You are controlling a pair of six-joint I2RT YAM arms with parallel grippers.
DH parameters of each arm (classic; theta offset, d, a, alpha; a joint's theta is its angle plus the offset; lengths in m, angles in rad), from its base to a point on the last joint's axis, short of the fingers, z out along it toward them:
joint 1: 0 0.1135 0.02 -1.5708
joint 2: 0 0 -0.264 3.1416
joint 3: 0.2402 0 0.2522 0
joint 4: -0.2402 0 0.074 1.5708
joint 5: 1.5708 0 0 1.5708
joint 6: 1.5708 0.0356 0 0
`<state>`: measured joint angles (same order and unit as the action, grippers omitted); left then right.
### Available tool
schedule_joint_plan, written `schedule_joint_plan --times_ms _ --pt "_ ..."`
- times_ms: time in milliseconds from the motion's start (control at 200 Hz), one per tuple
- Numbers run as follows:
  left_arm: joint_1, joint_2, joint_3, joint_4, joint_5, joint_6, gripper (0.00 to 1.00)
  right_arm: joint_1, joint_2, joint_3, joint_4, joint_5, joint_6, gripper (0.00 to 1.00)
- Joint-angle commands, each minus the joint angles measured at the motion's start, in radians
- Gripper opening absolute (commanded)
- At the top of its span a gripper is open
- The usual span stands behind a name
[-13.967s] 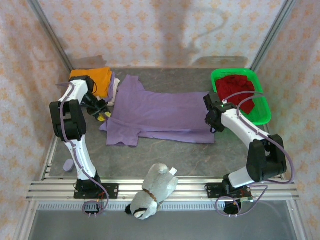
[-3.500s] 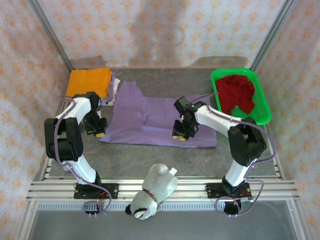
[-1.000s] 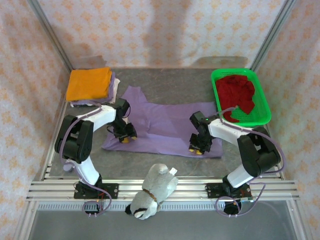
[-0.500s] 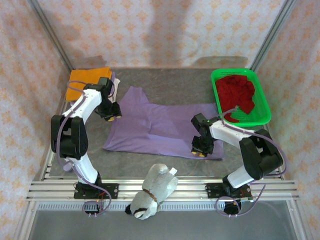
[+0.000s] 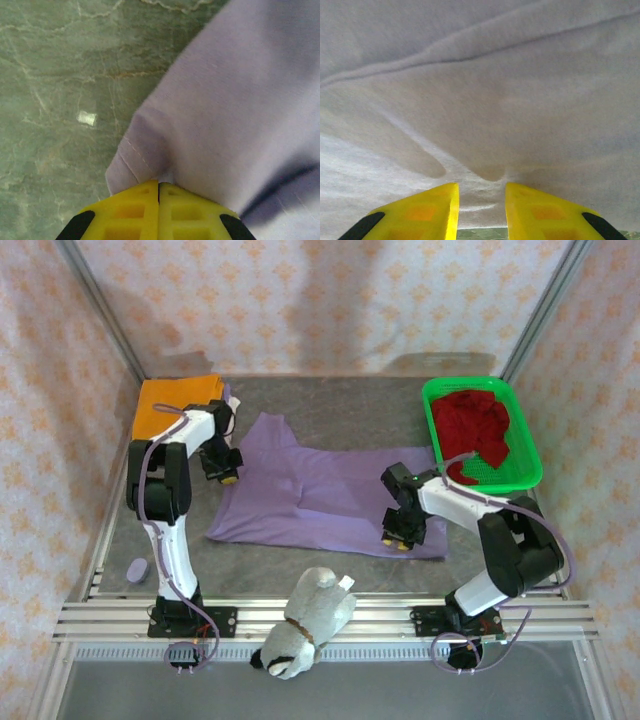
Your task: Fold and stack the t-shirts
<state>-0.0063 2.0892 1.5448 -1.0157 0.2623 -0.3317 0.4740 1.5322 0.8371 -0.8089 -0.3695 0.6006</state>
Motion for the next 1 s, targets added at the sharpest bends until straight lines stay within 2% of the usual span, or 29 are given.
schedule_joint_plan --times_ms 0,240,355,521,726,856,996 --pt "0.005 0.029 0.035 -0.056 -0.054 0.033 0.08 -0.005 0.013 0.036 -0.038 0.034 -0.012 0.3" --pt "0.018 0.061 -0.003 -0.083 -0.082 0.058 0.08 -0.005 0.023 0.022 -0.03 0.015 -0.016 0.3" --pt "0.036 0.026 -0.036 -0.096 -0.124 0.066 0.08 -0.005 0.015 0.015 -0.021 -0.004 -0.021 0.3" --pt "0.083 -0.012 -0.083 -0.094 -0.109 0.08 0.08 -0.005 0.008 0.033 -0.021 -0.025 -0.036 0.3" --pt "0.097 -0.042 -0.1 -0.088 -0.09 0.09 0.08 -0.005 -0.019 0.077 -0.031 -0.055 -0.049 0.32" --pt "0.088 -0.096 -0.08 -0.075 -0.046 0.088 0.1 -0.005 -0.056 0.134 -0.079 -0.006 -0.062 0.37" --pt "0.061 -0.152 0.015 -0.099 -0.041 0.086 0.21 -0.017 -0.042 0.227 -0.14 0.085 -0.09 0.43"
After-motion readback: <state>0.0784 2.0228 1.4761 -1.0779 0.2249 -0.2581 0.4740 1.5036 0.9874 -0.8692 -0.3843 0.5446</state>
